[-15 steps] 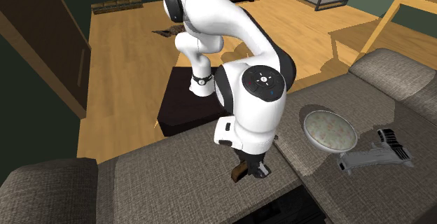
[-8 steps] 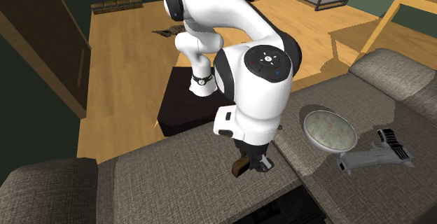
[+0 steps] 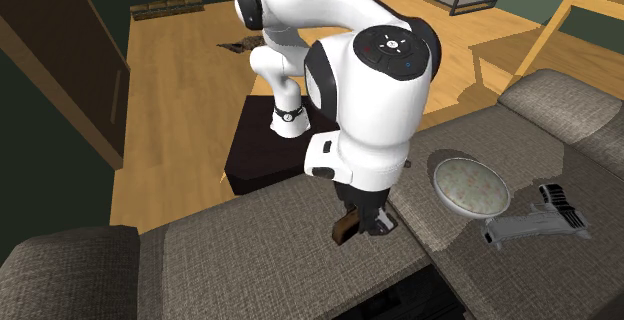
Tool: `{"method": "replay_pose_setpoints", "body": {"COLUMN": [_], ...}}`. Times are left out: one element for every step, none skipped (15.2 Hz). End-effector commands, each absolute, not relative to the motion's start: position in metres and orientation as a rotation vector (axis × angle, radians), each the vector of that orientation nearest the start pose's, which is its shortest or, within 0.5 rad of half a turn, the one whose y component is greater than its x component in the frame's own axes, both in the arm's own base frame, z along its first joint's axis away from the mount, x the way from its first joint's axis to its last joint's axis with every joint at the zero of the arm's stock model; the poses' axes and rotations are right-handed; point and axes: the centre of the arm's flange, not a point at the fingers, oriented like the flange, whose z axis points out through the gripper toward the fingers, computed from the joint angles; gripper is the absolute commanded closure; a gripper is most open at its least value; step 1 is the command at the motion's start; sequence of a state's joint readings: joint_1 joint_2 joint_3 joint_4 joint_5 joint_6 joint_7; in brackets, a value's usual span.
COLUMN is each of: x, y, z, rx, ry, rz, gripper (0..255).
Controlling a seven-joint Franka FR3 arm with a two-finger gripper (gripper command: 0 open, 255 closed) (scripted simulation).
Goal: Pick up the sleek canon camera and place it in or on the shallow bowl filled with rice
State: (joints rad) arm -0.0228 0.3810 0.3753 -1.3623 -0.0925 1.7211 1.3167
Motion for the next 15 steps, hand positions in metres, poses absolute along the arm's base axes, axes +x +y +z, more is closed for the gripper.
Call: {"method": "replay_pose_setpoints", "body": {"x": [0.644,0.644,0.644,0.638,0.633,0.627,0.621,0.616,0.61,0.605,0.599,0.593,0.588,0.582,0.577], "y": [0.183,0.183,0.183,0.195,0.207,0.219,0.231,0.243,0.255,0.266,0.278,0.29,0.302,0.314,0.326], "z": [0.527,0.533,0.534,0.534,0.534,0.534,0.534,0.534,0.534,0.534,0.534,0.534,0.534,0.534,0.534], "rx": [-2.746,-2.746,-2.746,-2.746,-2.746,-2.746,-2.746,-2.746,-2.746,-2.746,-2.746,-2.746,-2.746,-2.746,-2.746], "ry": [1.457,1.457,1.457,1.457,1.457,1.457,1.457,1.457,1.457,1.457,1.457,1.457,1.457,1.457,1.457], "rz": [0.049,0.049,0.049,0.049,0.049,0.049,0.049,0.049,0.049,0.049,0.049,0.049,0.049,0.049,0.049], "gripper": [255,255,255,255,255,255,255,255,255,255,255,255,255,255,255]}}
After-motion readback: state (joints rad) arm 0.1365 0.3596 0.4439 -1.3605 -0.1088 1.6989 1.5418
